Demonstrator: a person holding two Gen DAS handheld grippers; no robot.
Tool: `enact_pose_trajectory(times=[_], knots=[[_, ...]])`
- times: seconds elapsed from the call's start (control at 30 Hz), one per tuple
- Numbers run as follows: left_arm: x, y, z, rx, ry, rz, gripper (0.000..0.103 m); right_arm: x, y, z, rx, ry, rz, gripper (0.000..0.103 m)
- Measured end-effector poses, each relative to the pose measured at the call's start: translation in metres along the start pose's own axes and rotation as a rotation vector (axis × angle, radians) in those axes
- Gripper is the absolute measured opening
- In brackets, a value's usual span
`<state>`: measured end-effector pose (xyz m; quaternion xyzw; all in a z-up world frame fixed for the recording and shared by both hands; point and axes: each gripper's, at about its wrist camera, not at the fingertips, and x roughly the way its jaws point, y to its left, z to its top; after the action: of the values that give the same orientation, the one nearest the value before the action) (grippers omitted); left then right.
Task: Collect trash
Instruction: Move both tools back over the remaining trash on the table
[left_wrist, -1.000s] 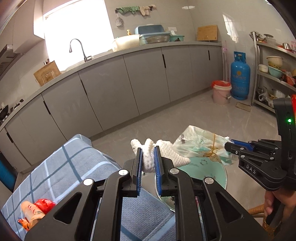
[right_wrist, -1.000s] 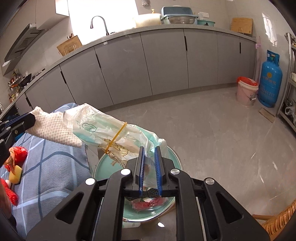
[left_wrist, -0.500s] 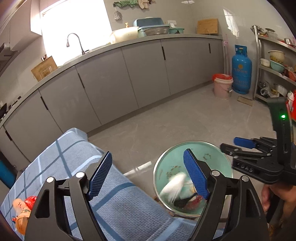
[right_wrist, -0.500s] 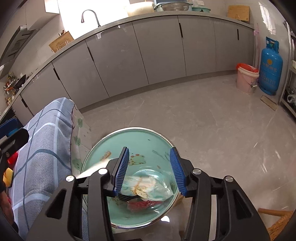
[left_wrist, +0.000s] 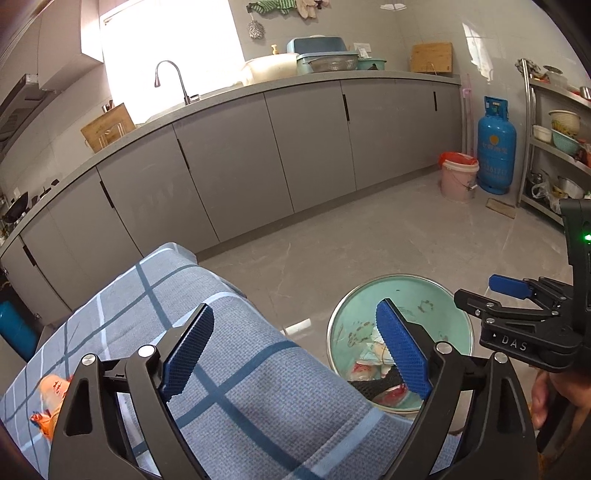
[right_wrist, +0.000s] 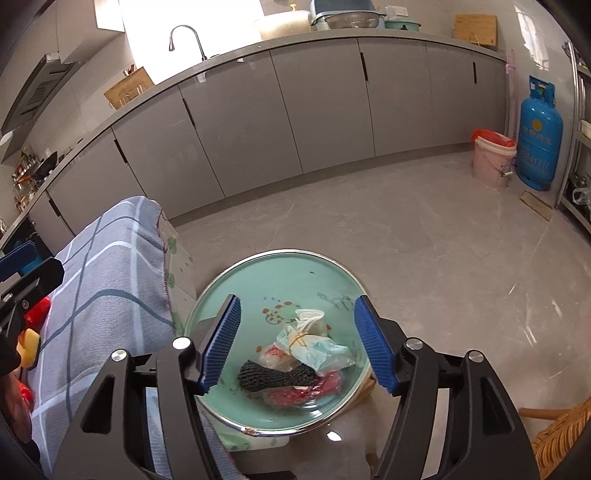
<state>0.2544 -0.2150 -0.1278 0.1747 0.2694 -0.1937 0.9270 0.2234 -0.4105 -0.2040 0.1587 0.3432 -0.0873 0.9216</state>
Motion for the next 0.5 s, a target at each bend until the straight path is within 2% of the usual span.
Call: enact_pose_trajectory(times=[0.5], knots=[[-0.059,0.061,-0.021,-0.097,-0.029,0.077,0.09,-0.023,0.078,-0.008,-0.109,-0.001,0.09,0.07]])
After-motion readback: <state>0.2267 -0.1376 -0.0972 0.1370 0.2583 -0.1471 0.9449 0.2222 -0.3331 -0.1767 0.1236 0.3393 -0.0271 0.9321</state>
